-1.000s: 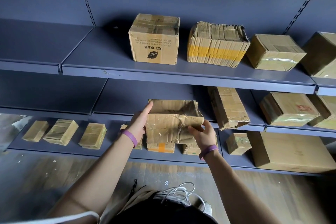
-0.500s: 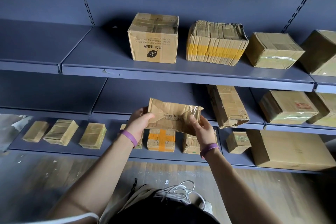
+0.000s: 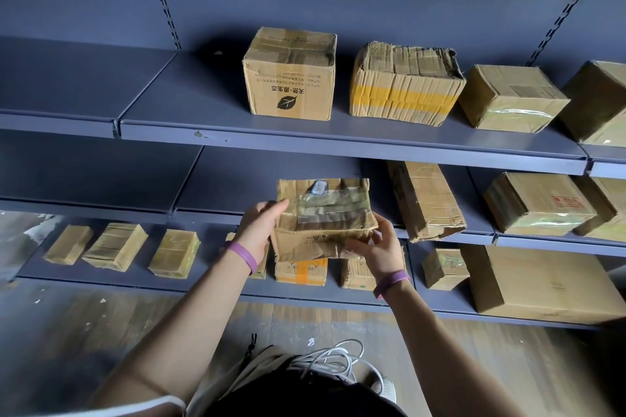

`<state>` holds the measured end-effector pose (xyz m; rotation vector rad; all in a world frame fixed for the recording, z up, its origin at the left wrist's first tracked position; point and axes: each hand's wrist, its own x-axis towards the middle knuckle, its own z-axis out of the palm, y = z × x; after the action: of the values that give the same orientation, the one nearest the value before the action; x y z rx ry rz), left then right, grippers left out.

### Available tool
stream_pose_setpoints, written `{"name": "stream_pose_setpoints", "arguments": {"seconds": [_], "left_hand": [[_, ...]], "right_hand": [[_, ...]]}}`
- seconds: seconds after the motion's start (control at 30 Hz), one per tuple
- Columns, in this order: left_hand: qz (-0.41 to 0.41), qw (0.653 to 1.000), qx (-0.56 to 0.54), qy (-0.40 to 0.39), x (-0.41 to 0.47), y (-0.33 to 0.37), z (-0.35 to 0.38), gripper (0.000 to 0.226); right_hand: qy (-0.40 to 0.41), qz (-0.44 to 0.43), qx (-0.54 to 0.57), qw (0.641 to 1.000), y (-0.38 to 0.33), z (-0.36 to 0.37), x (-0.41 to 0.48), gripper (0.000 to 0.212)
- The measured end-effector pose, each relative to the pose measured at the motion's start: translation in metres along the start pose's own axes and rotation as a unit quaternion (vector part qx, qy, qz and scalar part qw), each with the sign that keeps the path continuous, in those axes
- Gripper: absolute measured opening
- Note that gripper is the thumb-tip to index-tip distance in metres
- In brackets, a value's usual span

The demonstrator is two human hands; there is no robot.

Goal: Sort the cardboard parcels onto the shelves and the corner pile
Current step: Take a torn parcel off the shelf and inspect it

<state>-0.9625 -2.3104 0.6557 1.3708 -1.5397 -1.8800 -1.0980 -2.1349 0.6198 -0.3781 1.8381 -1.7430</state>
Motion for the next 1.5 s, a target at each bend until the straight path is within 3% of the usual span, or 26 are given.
{"name": "stream_pose_setpoints", "arguments": {"seconds": [0.1, 0.17, 0.33, 0.5, 0.63, 0.87, 1.13, 1.5], "left_hand": [[0.019, 1.000, -0.015, 0.000, 0.000, -0.004, -0.001, 0.010], [0.034, 0.999, -0.008, -0.008, -0.002, -0.004, -0.001, 0.016], [0.053, 0.998, -0.041, 0.003, -0.005, -0.006, 0.001, 0.028], [0.059, 0.998, 0.003, -0.007, 0.000, -0.009, 0.000, 0.021], [0.051, 0.998, 0.043, 0.002, 0.002, -0.012, 0.001, 0.021], [0.048, 0.999, 0.021, -0.001, 0.001, -0.009, 0.009, 0.024], [0.060, 0.991, 0.048, -0.109, -0.002, 0.005, 0.071, 0.022], [0.044, 0.958, 0.079, -0.271, -0.052, 0.008, 0.232, 0.028]], "right_hand": [[-0.021, -0.002, 0.021, 1.000, -0.002, 0.001, -0.001, 0.065], [-0.006, 0.011, 0.038, 0.999, -0.002, 0.002, -0.003, 0.070], [0.065, 0.033, 0.060, 0.996, 0.000, 0.002, 0.000, 0.038], [0.039, -0.013, 0.003, 0.999, 0.002, 0.001, -0.001, 0.015], [0.043, -0.014, -0.003, 0.999, 0.003, 0.000, 0.000, 0.015], [0.054, -0.026, -0.017, 0.998, 0.001, -0.004, 0.001, 0.016], [0.157, -0.033, -0.001, 0.987, -0.007, -0.058, -0.011, 0.015], [0.352, -0.018, 0.014, 0.936, -0.010, -0.190, -0.066, 0.021]]}}
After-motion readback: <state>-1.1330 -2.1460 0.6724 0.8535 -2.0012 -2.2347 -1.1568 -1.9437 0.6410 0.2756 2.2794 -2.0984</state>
